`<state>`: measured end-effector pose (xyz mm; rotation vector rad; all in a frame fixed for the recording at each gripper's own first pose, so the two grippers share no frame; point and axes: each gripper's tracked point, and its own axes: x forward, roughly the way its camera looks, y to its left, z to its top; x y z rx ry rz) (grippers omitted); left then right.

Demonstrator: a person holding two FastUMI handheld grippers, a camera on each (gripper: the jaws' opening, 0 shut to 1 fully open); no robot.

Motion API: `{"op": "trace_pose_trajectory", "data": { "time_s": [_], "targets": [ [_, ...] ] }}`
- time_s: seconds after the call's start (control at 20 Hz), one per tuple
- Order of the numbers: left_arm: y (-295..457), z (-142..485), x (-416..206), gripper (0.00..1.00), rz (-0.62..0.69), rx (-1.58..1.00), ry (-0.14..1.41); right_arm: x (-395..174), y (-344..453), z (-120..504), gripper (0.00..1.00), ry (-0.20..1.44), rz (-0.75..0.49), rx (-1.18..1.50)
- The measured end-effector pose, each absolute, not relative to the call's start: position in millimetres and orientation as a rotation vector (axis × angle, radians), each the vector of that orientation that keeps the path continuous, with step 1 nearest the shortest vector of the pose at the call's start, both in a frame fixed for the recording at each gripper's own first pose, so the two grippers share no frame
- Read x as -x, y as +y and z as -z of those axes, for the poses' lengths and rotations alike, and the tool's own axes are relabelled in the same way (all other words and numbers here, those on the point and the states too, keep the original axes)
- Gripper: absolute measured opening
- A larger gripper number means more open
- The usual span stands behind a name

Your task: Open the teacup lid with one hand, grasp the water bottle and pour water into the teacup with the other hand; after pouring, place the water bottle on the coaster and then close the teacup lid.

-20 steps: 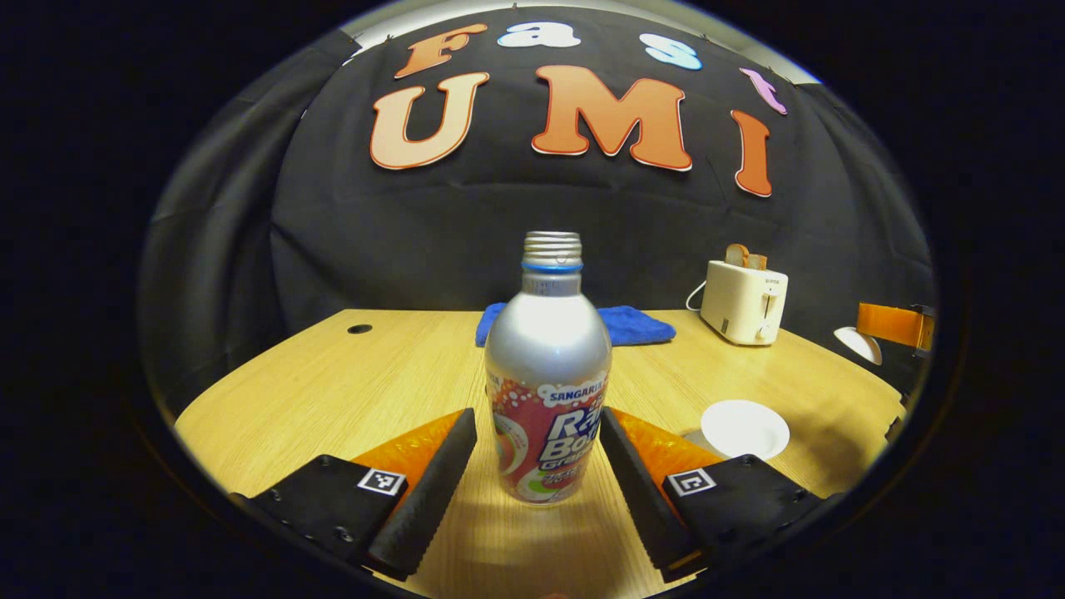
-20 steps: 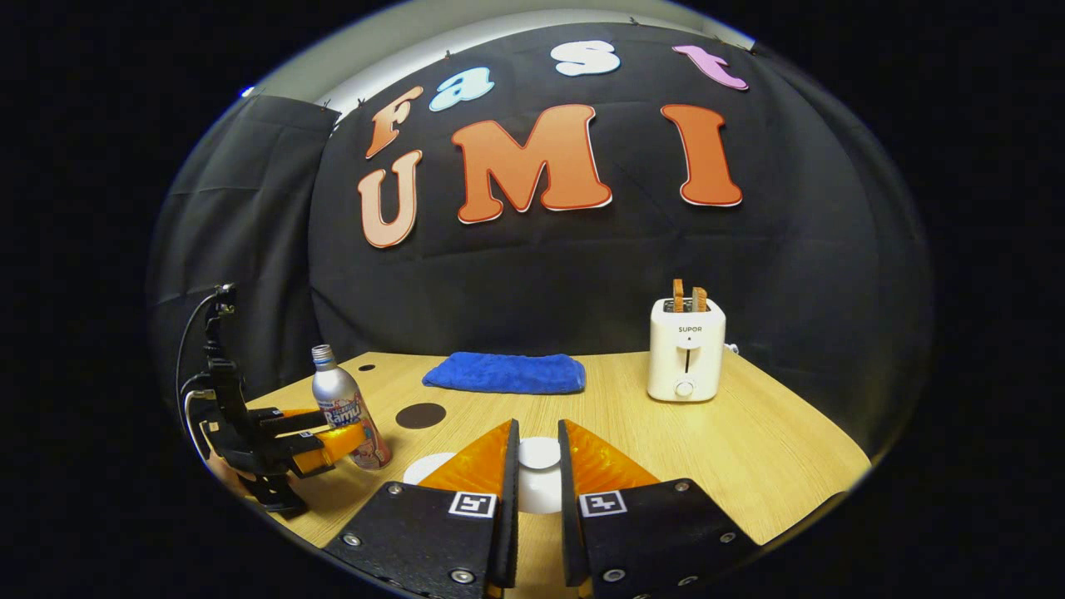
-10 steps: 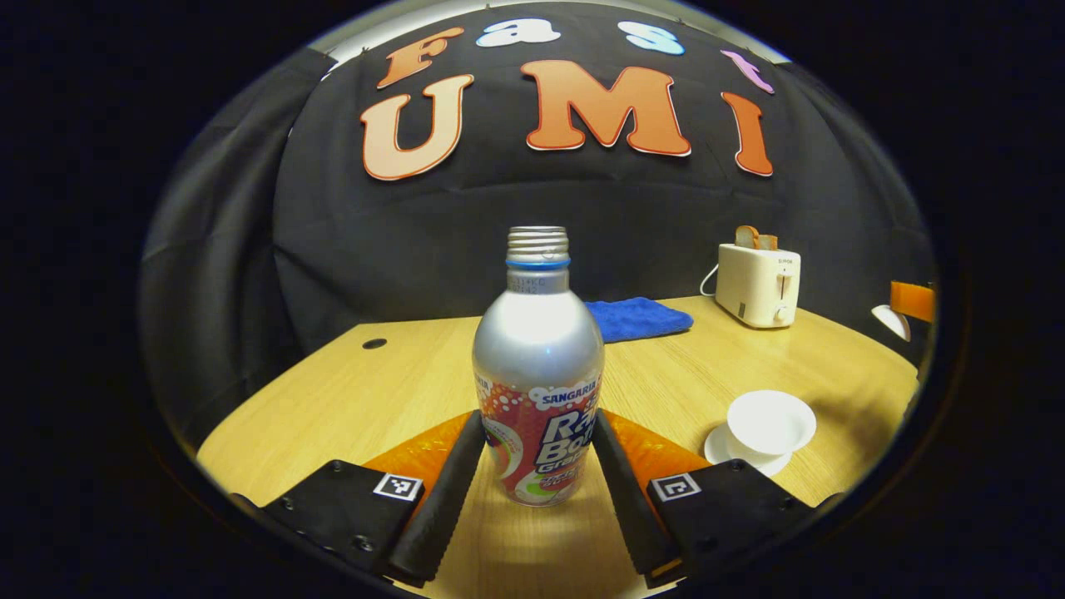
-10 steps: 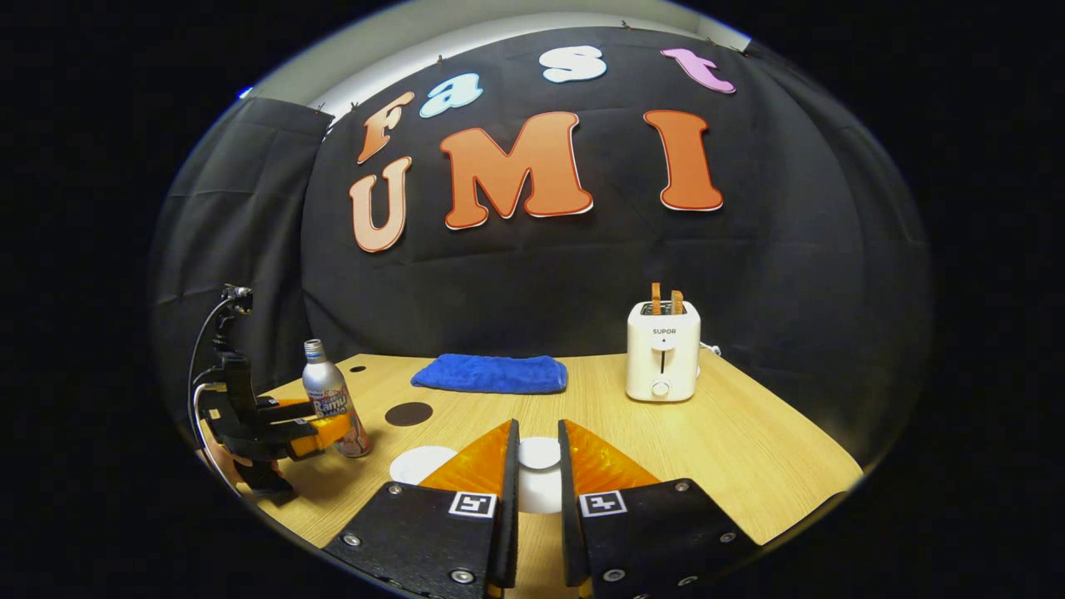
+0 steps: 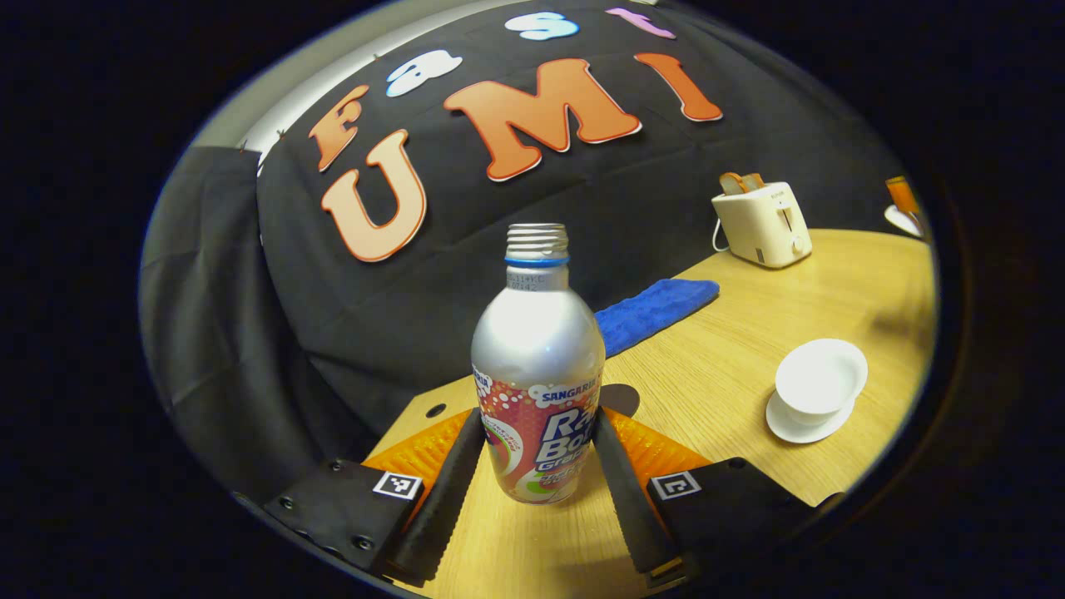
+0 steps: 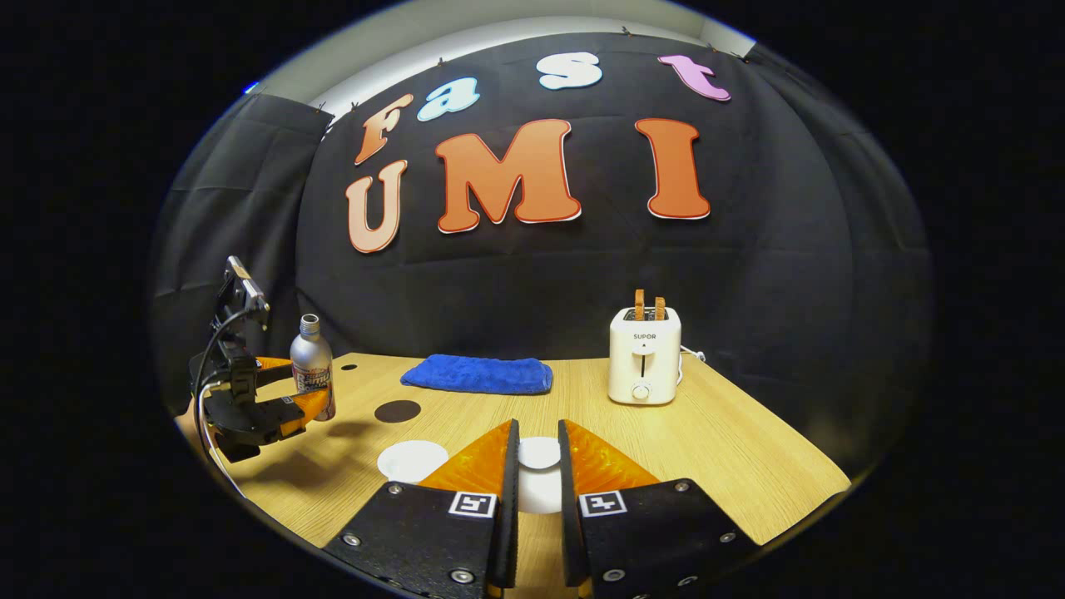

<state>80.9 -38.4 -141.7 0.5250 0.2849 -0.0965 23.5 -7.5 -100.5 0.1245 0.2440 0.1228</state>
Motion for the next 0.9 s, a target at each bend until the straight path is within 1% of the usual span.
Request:
{"op": "trace_pose_trajectory", "data": {
  "time_s": [0.05,0.1,0.15,0.2,0.3,0.35,0.5,0.9],
  "targets": [
    [-40.6,140.6,-82.2,0.85,0.101,-0.574,0.274,-22.3,-9.8,101.2,0.22,0.243,-0.121,-0.128],
    [-42.8,138.6,-82.9,0.82,0.105,-0.625,0.261,-21.6,-11.6,101.2,0.22,0.243,-0.118,-0.130],
    [-44.8,137.9,-83.1,0.82,0.109,-0.673,0.248,-21.1,-13.2,101.9,0.22,0.243,-0.115,-0.130],
    [-47.8,137.5,-84.8,0.85,0.114,-0.719,0.235,-20.2,-14.8,101.7,0.22,0.242,-0.112,-0.129],
    [-51.2,136.4,-84.0,0.88,0.124,-0.802,0.217,-18.4,-17.2,102.0,0.22,0.240,-0.111,-0.128],
    [-54.4,137.1,-84.8,0.82,0.128,-0.838,0.209,-18.7,-19.3,102.2,0.22,0.240,-0.109,-0.128],
    [-58.9,136.8,-84.9,0.84,0.142,-0.945,0.184,-17.5,-23.9,102.4,0.22,0.238,-0.104,-0.131],
    [-65.1,129.3,-82.2,0.84,0.147,-1.247,0.091,-13.7,-34.3,107.8,0.22,0.243,-0.087,-0.138]
  ]
}}
